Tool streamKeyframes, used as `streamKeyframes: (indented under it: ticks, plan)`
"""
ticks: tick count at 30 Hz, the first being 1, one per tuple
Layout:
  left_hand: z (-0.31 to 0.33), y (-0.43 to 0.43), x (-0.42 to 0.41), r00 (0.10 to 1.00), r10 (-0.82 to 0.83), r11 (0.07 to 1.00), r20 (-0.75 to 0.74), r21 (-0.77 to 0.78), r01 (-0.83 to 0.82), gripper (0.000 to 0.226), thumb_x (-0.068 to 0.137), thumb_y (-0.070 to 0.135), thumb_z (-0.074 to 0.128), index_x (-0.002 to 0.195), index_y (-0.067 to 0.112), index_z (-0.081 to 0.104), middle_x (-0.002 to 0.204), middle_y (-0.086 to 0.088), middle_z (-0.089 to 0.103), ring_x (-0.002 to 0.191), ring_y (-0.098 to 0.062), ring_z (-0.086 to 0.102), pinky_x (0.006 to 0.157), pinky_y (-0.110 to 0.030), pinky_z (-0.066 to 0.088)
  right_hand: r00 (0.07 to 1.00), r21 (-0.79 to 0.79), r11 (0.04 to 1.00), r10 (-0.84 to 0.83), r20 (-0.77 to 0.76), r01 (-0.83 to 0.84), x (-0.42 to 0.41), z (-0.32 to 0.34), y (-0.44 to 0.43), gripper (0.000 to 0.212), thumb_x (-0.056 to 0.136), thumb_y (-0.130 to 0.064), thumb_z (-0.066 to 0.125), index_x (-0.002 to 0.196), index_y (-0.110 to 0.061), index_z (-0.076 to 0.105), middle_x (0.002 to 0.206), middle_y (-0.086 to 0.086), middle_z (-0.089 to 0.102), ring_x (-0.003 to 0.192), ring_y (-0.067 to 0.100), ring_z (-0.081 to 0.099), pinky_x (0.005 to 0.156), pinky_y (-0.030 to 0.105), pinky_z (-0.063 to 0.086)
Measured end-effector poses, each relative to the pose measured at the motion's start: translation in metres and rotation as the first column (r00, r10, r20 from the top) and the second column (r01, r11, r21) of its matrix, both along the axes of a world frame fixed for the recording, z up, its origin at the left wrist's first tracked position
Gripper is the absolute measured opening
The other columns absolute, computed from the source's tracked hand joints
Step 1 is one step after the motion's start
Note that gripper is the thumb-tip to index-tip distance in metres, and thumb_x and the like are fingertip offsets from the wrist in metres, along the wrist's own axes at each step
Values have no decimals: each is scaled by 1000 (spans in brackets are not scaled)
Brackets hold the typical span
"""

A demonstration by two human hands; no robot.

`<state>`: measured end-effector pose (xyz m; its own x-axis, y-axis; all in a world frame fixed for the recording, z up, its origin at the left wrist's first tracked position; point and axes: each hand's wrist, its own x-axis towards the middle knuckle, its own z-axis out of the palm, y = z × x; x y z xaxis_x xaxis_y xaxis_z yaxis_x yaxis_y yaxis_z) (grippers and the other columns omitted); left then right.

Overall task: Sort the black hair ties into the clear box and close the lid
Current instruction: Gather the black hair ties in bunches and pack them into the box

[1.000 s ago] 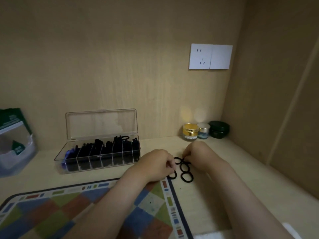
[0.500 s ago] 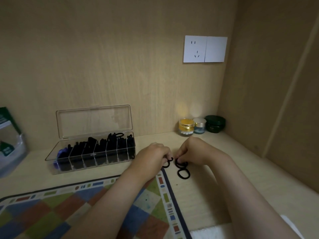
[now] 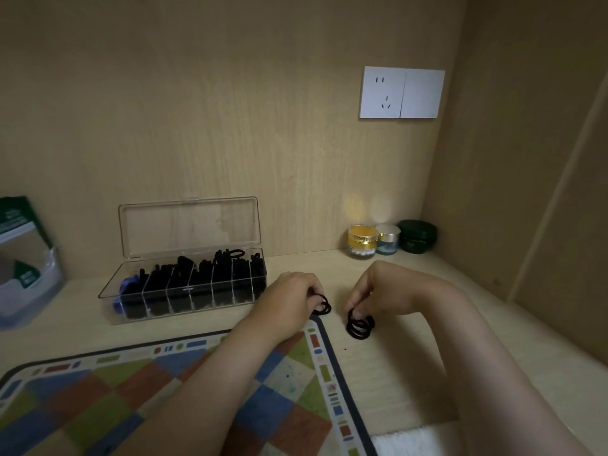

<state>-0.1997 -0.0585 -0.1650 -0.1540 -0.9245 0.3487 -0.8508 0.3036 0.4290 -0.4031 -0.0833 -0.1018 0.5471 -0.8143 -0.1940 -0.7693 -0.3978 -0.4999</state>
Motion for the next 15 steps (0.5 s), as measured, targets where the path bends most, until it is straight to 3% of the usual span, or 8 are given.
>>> streamKeyframes:
  ticks: [5,10,13,15]
  plan:
    - [6,-2,3,1000,-30,998,9,55,29,21,92,20,67,111,23,75,99,9,63,88,-5,55,79,-19,43,998,1,999,-42,-50,42,7,-4,0,12,80,-18,79,83,-30,80,82,-14,76,85,1,68,80,19,51]
    - [10,0,-1,997,3,998,81,66,-8,13,90,18,66,98,21,77,91,8,59,88,-11,58,79,-27,51,995,-35,999,-12,-99,8,10,-5,3,10,85,-20,73,87,-28,77,88,-10,73,87,5,66,78,21,52]
    - [10,1,0,999,37,995,-32,90,-35,13,89,15,67,96,21,77,85,10,63,81,-6,61,71,-16,48,998,-77,997,-13,-54,8,11,-8,1,12,93,-21,64,94,-29,72,91,-12,69,87,4,62,74,20,46]
    - [16,3,2,983,76,990,-169,127,-55,15,88,15,69,95,23,79,80,13,69,74,1,63,63,-5,44,993,-97,994,-40,114,51,12,-8,0,12,95,-18,62,95,-25,72,88,-10,69,81,4,64,72,20,50]
